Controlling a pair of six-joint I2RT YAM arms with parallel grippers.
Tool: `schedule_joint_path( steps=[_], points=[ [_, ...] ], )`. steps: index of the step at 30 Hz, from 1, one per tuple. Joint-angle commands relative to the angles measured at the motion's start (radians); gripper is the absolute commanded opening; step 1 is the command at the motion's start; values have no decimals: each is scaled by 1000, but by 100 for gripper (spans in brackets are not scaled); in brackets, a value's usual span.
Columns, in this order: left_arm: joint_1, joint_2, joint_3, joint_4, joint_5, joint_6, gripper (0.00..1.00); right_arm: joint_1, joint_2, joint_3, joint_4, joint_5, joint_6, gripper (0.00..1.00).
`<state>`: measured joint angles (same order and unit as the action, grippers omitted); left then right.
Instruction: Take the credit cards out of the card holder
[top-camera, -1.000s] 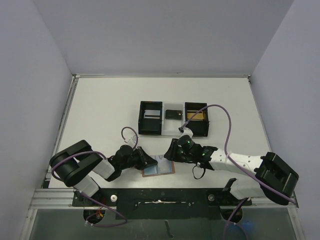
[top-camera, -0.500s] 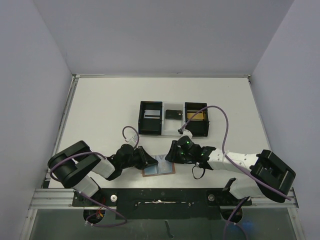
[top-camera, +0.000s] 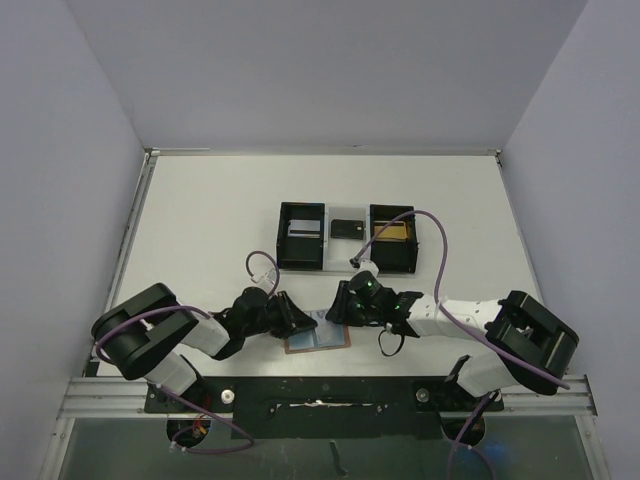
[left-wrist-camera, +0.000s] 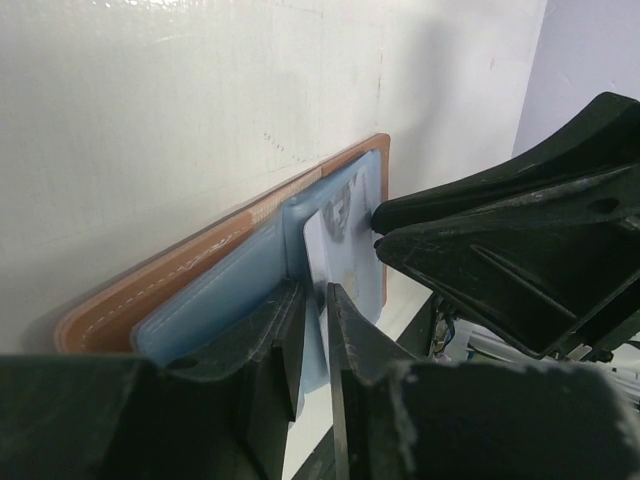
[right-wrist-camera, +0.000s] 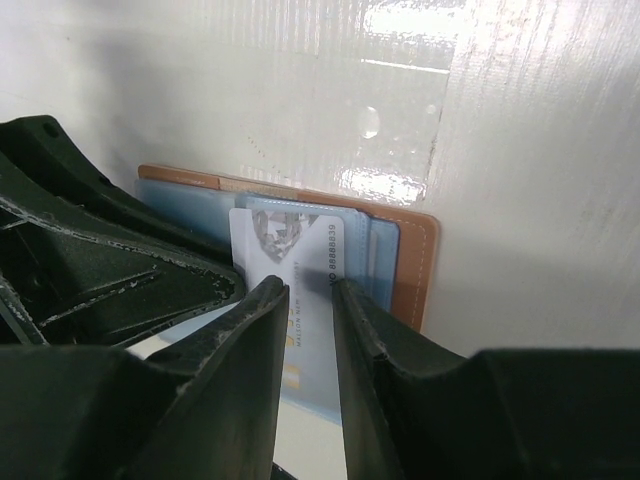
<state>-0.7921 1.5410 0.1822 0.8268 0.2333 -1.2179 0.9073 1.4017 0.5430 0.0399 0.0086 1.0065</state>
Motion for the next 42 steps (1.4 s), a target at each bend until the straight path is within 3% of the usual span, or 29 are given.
schedule_joint_path(
  steps=[1, 6, 16, 26, 34, 38, 42],
  points=[
    [-6, -2, 10, -44, -8, 33, 19, 15, 22, 5, -20, 18, 7, 27],
    [-5, 2, 9, -19, -5, 22, 19, 15, 19, -33, 43, -16, 35, 27],
    [-6, -73, -33, -40, -42, 4, 0, 14, 15, -57, 16, 24, 70, 26],
    [-6, -160, -32, -182, -67, 49, 0, 13, 0, -58, 6, 35, 68, 26],
    [-1, -183, 16, -247, -31, 100, 0, 30, -93, 9, -55, 82, -41, 28],
    [-1, -187, 20, -239, -27, 94, 0, 29, -125, 31, -18, 33, -75, 30],
    [-1, -187, 32, -241, -22, 93, 0, 33, -55, 39, 47, -50, -64, 30]
  ],
)
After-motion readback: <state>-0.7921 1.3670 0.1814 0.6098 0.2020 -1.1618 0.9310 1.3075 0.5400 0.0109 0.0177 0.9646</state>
